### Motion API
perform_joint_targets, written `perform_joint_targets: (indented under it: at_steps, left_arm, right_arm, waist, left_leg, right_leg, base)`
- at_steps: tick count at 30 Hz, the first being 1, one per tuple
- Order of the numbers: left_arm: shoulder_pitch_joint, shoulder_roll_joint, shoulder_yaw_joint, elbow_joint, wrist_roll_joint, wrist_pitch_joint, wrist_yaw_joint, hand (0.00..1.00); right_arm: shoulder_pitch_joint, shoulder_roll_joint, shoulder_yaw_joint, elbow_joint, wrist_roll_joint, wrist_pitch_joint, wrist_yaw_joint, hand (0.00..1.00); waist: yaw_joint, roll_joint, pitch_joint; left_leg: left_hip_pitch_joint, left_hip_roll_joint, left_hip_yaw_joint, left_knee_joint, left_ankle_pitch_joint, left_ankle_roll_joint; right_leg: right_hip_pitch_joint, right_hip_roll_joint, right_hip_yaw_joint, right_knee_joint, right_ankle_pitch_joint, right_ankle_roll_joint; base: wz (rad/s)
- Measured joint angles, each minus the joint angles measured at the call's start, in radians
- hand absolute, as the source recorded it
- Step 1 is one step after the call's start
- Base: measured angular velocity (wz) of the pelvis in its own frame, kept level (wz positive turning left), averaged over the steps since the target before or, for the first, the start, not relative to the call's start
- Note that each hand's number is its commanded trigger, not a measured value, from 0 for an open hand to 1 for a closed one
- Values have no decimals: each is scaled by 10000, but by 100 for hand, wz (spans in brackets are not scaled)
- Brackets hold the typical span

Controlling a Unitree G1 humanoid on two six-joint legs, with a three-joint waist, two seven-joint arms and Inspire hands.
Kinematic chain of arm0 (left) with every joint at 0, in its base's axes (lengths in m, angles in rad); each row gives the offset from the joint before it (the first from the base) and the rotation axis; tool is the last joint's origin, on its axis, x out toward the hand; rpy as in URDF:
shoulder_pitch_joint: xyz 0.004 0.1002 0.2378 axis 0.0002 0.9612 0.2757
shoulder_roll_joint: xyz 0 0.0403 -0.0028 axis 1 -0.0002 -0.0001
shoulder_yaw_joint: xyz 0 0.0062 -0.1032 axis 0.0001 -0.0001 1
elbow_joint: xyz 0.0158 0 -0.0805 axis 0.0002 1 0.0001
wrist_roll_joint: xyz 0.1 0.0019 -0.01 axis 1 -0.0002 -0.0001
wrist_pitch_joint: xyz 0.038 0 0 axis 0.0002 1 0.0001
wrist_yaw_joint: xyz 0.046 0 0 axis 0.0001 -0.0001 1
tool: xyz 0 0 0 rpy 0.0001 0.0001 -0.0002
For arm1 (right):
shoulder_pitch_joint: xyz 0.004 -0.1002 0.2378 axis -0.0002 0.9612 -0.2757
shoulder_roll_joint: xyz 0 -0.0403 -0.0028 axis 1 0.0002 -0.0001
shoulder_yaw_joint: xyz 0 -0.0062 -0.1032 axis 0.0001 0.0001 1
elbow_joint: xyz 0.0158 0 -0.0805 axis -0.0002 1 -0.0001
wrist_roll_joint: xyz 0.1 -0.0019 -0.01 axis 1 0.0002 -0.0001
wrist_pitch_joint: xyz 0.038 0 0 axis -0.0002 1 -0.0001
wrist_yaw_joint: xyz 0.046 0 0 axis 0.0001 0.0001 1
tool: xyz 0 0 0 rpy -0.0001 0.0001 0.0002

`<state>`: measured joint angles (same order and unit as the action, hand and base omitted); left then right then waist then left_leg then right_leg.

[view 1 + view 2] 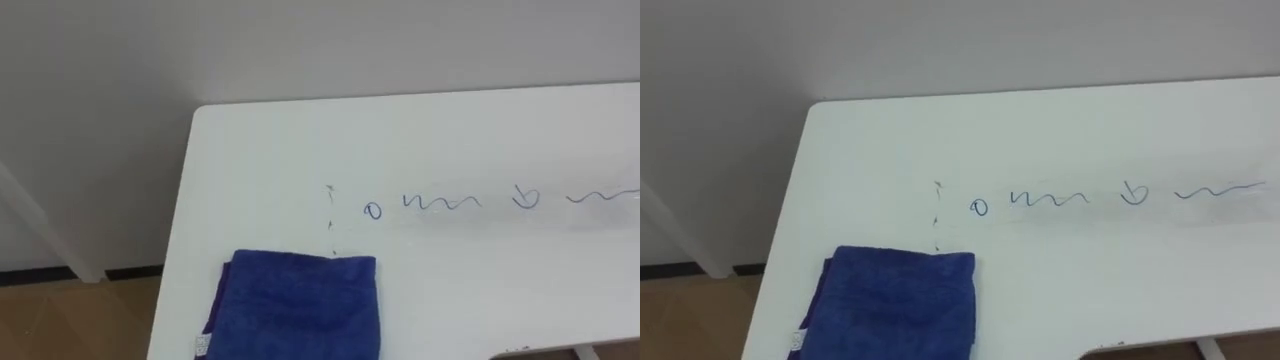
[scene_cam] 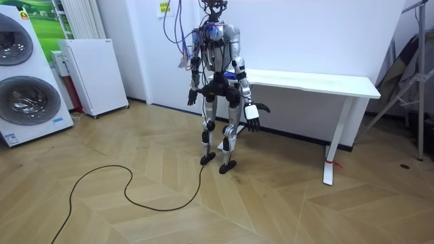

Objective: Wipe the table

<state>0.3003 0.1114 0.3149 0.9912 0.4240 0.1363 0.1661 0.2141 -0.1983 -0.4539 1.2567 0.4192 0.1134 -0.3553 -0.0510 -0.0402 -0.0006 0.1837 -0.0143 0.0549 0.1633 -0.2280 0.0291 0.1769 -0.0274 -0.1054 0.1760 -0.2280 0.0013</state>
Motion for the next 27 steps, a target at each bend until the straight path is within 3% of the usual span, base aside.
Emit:
perform_joint_targets:
  at_steps: [4, 9, 13, 19, 23, 27]
  left_arm:
    - [-33, 285, -23, -2, -24, -153, 13, 0]
    - [3, 328, -25, 3, 19, -157, 55, 0]
    - [58, 353, -42, 7, 6, -255, 194, 0]
    - [54, 396, -172, -286, 21, -352, 177, 0]
    - [-21, 410, -732, -285, 3, -357, 26, 0]
    - [-145, 410, -1251, -288, 30, -378, -28, 0]
  right_arm:
    - [-343, -205, -506, -752, 226, -177, -878, 0]
    - [-1288, -755, -749, -1315, 226, -497, -2269, 0]
    - [-1388, -822, -660, -2019, -461, -625, -2962, 0]
    - [-1374, -823, 22, -3834, -2805, -833, -3698, 0]
    - [-1300, -817, 1274, -5947, -5273, -966, -3761, 0]
    - [-1243, -798, 2255, -7463, -7324, -1263, -3742, 0]
  waist:
    - [-73, -173, 33]
    - [11, -180, 29]
    - [90, -172, 19]
    - [339, -135, 21]
    - [422, -42, 13]
    - [767, -50, 10]
  left_leg:
    - [3, 6, 19, -34, -6, -1]
    - [-71, 20, 243, -90, -47, 12]
    - [-62, 12, 273, -84, -47, 12]
    - [-181, 10, 264, -9, -46, 12]
    - [-375, 30, 260, 99, -44, 13]
    - [-385, 35, 229, 199, -45, 13]
  right_leg:
    - [-39, 16, 15, -4, 14, -4]
    - [-191, 43, 187, 112, 33, 16]
    - [-183, 24, 136, 116, 40, 18]
    - [-353, 17, 128, 116, 41, 18]
    - [-512, 44, 153, 136, 107, -4]
    - [-438, 36, 103, 135, 127, -3]
  base:
    - [-5]
    - [-10]
    - [2]
    - [-1]
    - [-2]
    - [4]
